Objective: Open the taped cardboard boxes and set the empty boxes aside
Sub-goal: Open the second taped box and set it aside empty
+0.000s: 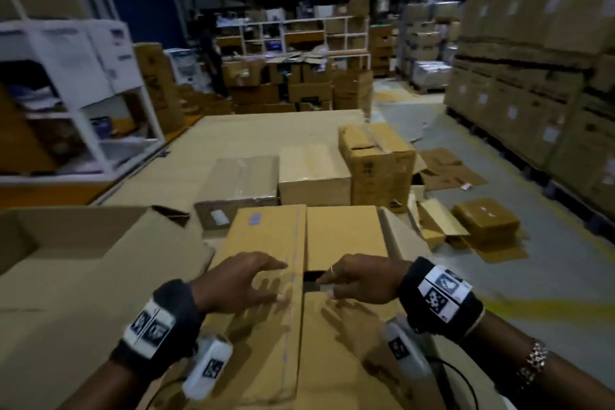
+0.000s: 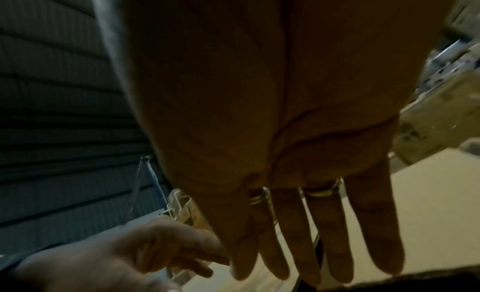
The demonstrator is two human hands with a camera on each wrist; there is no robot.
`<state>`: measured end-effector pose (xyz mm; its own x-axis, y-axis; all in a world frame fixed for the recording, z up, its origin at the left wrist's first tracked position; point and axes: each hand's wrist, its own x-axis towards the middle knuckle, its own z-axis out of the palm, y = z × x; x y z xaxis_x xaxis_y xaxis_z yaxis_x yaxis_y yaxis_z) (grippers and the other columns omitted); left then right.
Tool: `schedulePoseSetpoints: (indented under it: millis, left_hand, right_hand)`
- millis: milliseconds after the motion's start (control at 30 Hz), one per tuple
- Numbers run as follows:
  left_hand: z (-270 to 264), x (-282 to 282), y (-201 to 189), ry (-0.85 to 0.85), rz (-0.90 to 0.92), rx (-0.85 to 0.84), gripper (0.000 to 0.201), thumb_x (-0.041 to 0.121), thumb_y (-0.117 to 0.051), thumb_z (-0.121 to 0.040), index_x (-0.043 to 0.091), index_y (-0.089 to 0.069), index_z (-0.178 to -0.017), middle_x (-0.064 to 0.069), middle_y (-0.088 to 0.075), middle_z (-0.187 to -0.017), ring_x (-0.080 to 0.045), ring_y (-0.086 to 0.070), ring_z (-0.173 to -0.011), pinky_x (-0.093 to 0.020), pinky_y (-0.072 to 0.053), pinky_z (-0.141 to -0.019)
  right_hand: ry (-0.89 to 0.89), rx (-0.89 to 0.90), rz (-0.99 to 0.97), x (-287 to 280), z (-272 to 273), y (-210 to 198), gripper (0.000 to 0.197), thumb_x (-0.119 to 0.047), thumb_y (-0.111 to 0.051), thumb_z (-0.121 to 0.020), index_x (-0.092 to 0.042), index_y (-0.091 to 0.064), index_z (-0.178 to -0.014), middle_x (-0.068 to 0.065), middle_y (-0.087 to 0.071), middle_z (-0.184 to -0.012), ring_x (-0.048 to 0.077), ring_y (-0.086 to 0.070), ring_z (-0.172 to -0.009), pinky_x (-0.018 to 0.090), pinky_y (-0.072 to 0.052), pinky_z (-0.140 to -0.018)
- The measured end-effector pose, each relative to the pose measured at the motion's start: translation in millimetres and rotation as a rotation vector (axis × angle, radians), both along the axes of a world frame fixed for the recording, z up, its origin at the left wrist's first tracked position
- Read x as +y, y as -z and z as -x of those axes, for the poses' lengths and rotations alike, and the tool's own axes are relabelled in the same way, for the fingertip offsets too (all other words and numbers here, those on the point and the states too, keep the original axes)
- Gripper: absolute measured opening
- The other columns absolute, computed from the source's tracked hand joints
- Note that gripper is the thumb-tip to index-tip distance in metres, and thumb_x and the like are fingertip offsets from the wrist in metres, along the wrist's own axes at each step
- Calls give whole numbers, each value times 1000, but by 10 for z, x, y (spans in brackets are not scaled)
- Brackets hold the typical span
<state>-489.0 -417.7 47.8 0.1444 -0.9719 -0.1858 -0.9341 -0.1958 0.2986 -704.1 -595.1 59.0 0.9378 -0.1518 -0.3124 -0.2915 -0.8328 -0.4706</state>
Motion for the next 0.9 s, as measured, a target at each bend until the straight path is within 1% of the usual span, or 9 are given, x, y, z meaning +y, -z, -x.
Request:
schedulePoseSetpoints:
  millis: [133,267,367,433,500,600,667,767,900]
  left_hand:
    - [125,616,335,-191,71,166,104,98,-38,-64,40,-40,-151,15,-35,-158,-6,-32,-145,-24,-30,-114]
    - [359,906,402,-356,13,102,117,104,-37,-55,50,-16,-156,17,-6,-168,-11,0,-156,-47,-6,-125]
    - [506,1029,245,-431,28,99,123,107,-40,-51,54,1,-155,20,8,-167,-10,9,-155,-53,2,-125]
    - [573,1108,87,-456,97,131,121,106,-42,-53,58,7,-153,25,12,-165,-6,11,-154,-51,4,-125]
    - [623,1192,-92,-520,236,164,116,105,-43,-53,61,0,-152,31,3,-163,-3,0,-154,-44,-4,-126]
    - [623,1361,-333,-699,536,224,100,104,-43,-52,62,-33,-143,41,-35,-145,3,-38,-136,-35,-36,-114]
    - [595,1445,-435,-721,715,210,87,98,-50,-59,59,-46,-137,41,-47,-136,7,-49,-126,-30,-46,-105]
    - [488,1523,-398,-669,850,-117,62,73,-61,-79,43,-59,-134,24,-57,-139,-1,-52,-127,-32,-48,-100]
    - [242,1513,-164,-673,579,-467,44,52,-58,-82,25,-72,-115,-5,-66,-133,-30,-45,-138,-52,-32,-109]
  right_hand:
    - [-69,150,86,80,-250,216,33,-18,-45,-107,-1,-64,-128,15,-67,-123,34,-61,-112,41,-48,-98]
    - [-38,241,91,75,-320,301,37,-16,-50,-104,0,-56,-137,13,-61,-124,38,-55,-126,35,-43,-99]
    - [-60,127,39,88,-250,110,40,-27,-54,-105,-23,-51,-145,-7,-56,-136,12,-50,-133,8,-36,-92]
    - [-97,-2,-83,145,-254,-127,41,-51,-49,-97,-62,-41,-136,-37,-42,-137,-14,-35,-131,-2,-29,-93]
    - [-180,-60,-114,151,-366,-303,51,-49,-49,-98,-81,-27,-132,-55,-16,-146,-29,-17,-135,0,-26,-103]
    - [-296,-227,8,154,-710,-305,70,-27,-56,-103,-64,-18,-150,-44,-1,-158,-20,-11,-144,10,-21,-117]
    - [-335,-317,29,247,-1014,-281,73,-24,-57,-103,-56,-17,-154,-34,-1,-163,-11,-8,-149,16,-19,-120]
    - [-402,-376,68,444,-1454,-233,71,-24,-55,-104,-53,-16,-156,-29,-1,-165,-7,-7,-152,21,-19,-121]
    - [-538,-349,144,623,-1945,10,69,-21,-52,-105,-48,-15,-158,-25,-3,-167,0,-5,-154,29,-19,-125]
